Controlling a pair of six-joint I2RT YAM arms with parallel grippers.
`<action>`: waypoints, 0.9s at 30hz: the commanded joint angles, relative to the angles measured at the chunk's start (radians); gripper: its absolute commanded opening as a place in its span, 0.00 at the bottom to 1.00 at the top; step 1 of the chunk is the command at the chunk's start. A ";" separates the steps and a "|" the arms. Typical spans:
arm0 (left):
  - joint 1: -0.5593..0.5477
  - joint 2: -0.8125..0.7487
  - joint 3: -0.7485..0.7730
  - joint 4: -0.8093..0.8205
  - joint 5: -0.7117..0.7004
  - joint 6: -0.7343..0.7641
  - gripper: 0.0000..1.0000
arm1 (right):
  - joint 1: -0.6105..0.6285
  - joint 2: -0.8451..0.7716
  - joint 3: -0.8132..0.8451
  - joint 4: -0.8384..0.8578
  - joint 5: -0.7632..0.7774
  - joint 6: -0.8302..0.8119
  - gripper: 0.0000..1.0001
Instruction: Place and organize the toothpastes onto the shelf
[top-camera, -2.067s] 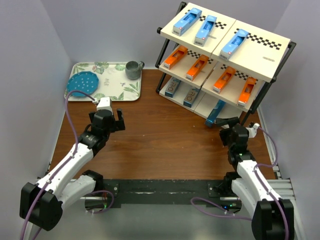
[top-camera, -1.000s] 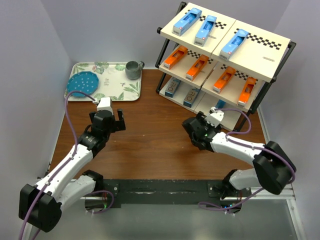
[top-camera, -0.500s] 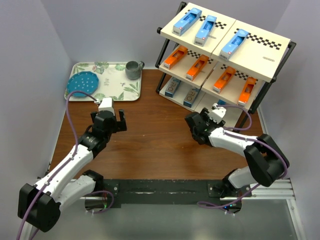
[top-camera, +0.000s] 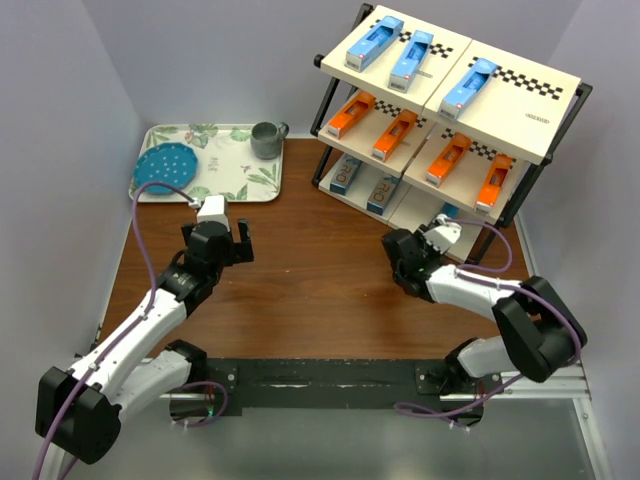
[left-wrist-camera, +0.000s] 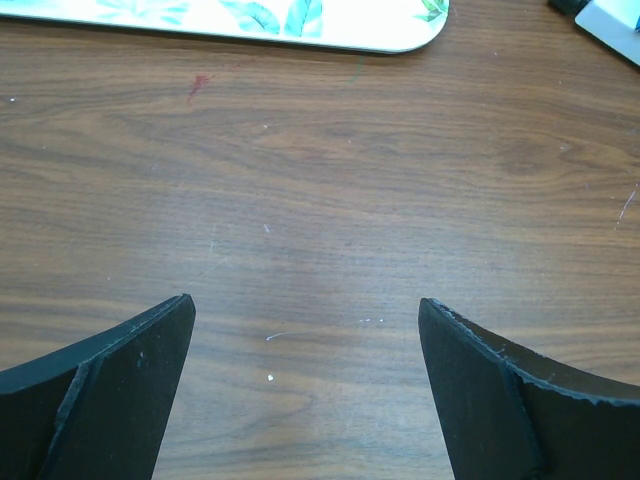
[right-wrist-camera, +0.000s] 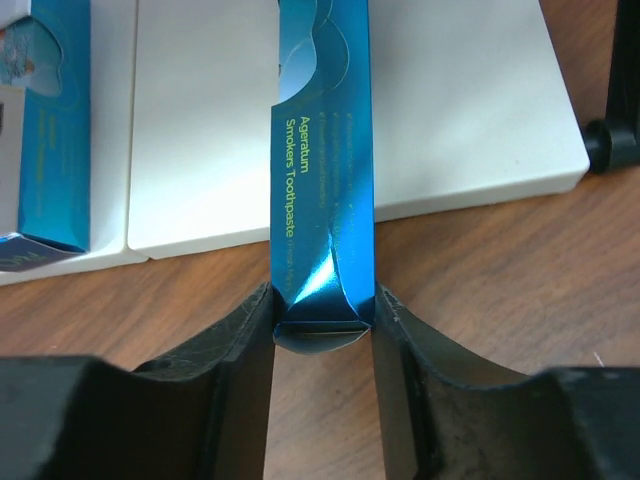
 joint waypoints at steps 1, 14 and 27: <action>-0.010 0.002 -0.006 0.041 -0.011 0.020 1.00 | -0.015 -0.081 -0.078 0.087 -0.050 0.091 0.34; -0.018 0.003 -0.006 0.039 -0.011 0.020 1.00 | -0.141 -0.328 -0.344 0.440 -0.323 0.181 0.27; -0.018 -0.001 -0.007 0.038 -0.010 0.020 1.00 | -0.360 -0.253 -0.501 0.895 -0.660 0.335 0.25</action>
